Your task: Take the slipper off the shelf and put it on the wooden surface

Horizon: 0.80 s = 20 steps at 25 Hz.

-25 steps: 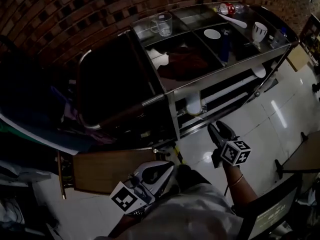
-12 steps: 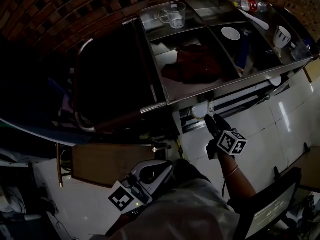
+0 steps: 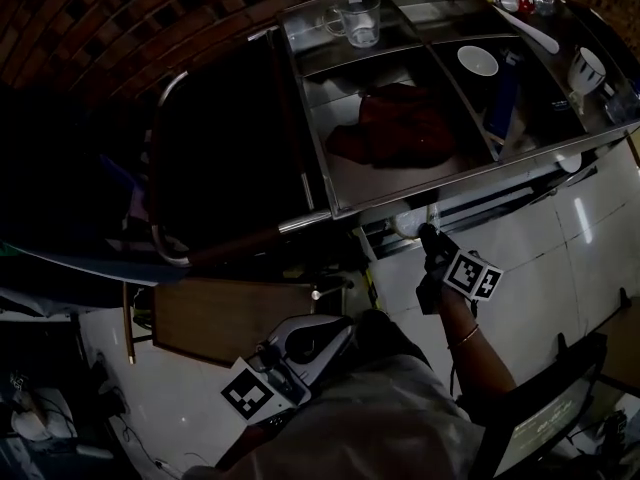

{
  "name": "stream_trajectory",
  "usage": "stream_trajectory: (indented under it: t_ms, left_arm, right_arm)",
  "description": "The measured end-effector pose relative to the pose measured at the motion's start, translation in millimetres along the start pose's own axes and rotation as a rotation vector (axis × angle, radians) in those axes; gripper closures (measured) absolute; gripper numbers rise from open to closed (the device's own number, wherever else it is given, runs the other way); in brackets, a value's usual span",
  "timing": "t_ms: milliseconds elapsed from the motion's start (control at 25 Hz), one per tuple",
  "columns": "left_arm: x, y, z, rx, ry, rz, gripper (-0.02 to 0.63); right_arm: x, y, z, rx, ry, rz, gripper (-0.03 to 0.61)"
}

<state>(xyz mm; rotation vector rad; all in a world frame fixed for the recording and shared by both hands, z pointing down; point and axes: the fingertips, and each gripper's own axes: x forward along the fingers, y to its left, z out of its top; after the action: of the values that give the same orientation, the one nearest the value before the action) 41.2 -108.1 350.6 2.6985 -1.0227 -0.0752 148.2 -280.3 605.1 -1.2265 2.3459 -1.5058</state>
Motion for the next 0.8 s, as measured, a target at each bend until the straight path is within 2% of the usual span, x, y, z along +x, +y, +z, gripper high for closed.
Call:
stream_trajectory:
  t_ms: [240, 400, 640, 800]
  left_arm:
    - [-0.2, -1.2, -10.0, -0.034, 0.03, -0.007, 0.621]
    - [-3.9, -8.3, -9.6, -0.022, 0.034, -0.026, 0.621]
    - [-38.1, -32.6, -10.8, 0.035, 0.037, -0.102, 0.621]
    - [-79.3, -44.0, -12.2, 0.038, 0.029, -0.151, 0.621]
  right_arm:
    - [-14.0, 17.4, 7.8, 0.009, -0.072, 0.04, 0.546]
    - [-36.5, 31.9, 6.4, 0.017, -0.113, 0.054, 0.552]
    - [-82.9, 59.3, -17.0, -0.011, -0.171, 0.042, 0.551]
    - [-114.1, 83.4, -49.2, -0.003, -0.234, 0.027, 0.551]
